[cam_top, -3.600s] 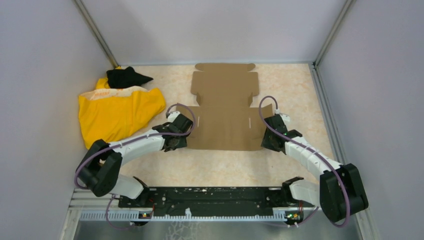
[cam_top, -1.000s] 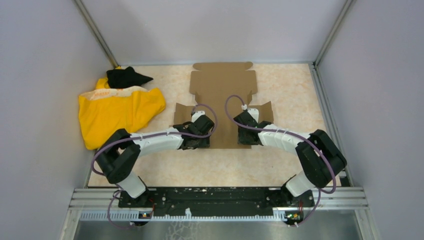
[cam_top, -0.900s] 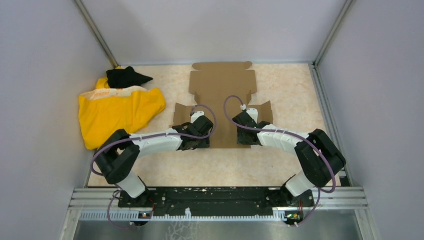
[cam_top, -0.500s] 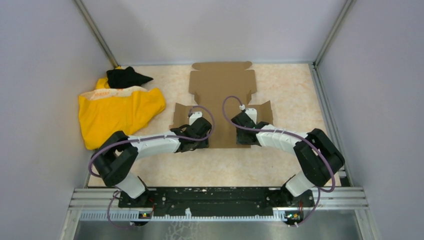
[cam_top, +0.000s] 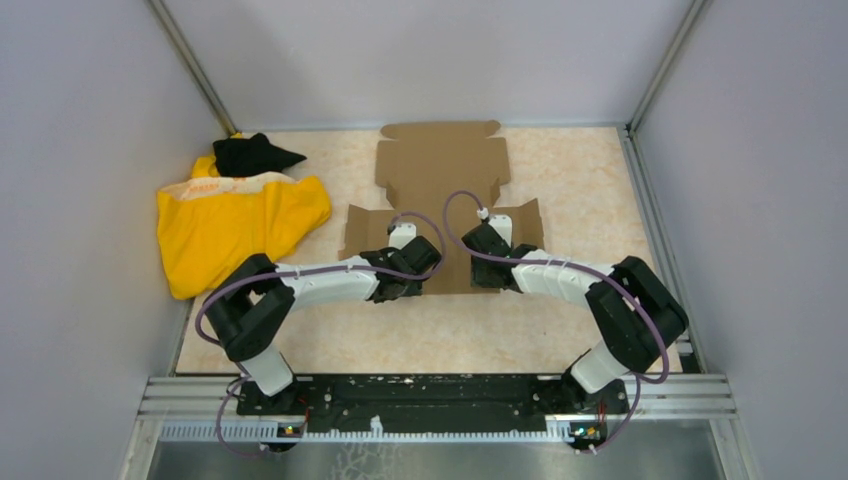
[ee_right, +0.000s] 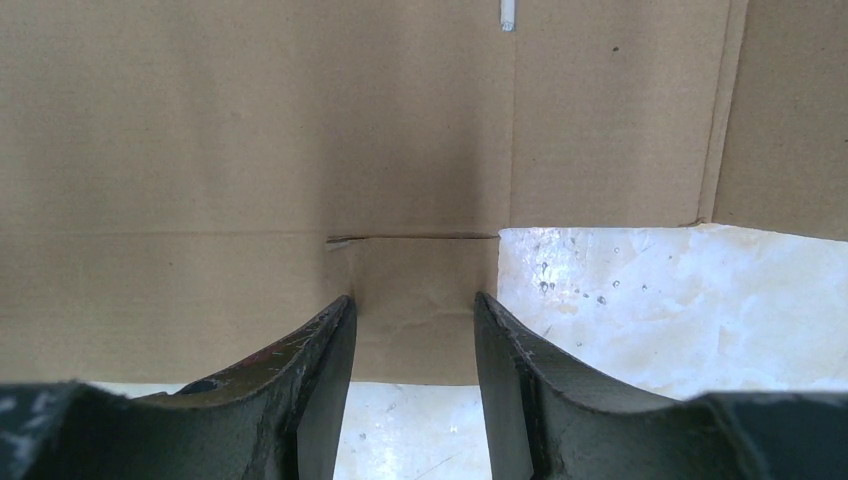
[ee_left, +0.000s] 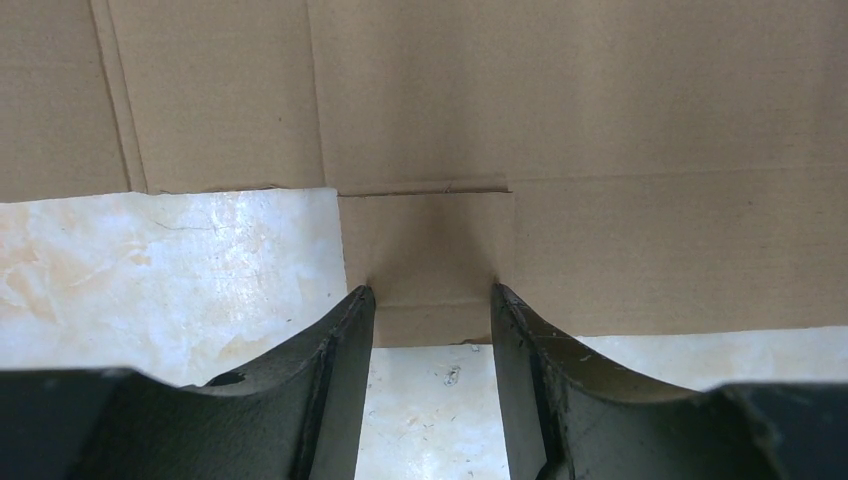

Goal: Fold the paper box

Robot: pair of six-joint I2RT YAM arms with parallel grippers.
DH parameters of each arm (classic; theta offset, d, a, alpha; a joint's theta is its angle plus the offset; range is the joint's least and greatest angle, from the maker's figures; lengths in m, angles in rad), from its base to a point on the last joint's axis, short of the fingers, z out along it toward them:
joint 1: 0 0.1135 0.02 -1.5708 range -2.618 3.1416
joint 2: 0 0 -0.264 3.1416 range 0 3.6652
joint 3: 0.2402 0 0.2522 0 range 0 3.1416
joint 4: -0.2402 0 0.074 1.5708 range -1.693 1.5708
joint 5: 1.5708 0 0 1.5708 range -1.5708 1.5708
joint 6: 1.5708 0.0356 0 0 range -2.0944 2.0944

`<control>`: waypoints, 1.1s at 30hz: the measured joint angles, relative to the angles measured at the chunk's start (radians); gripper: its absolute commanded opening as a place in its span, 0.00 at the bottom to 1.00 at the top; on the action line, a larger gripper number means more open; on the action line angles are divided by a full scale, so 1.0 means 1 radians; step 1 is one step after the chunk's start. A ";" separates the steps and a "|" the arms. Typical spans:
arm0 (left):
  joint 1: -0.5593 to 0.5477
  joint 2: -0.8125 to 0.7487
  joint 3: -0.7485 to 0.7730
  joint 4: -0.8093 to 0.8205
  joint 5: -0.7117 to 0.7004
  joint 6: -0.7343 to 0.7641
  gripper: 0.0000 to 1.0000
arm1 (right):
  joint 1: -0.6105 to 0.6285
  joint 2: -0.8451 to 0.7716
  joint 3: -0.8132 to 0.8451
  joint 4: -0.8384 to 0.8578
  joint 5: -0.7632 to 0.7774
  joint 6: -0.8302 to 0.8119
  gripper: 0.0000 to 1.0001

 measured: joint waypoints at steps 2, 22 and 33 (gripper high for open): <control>-0.005 0.006 0.006 -0.008 -0.011 0.000 0.52 | 0.000 0.000 -0.001 0.004 0.000 -0.001 0.48; -0.010 0.011 0.006 -0.006 -0.035 0.000 0.52 | 0.001 0.000 -0.013 0.047 0.003 -0.012 0.48; -0.012 0.003 -0.007 0.010 -0.037 0.000 0.52 | 0.002 -0.005 -0.026 0.063 0.004 -0.008 0.48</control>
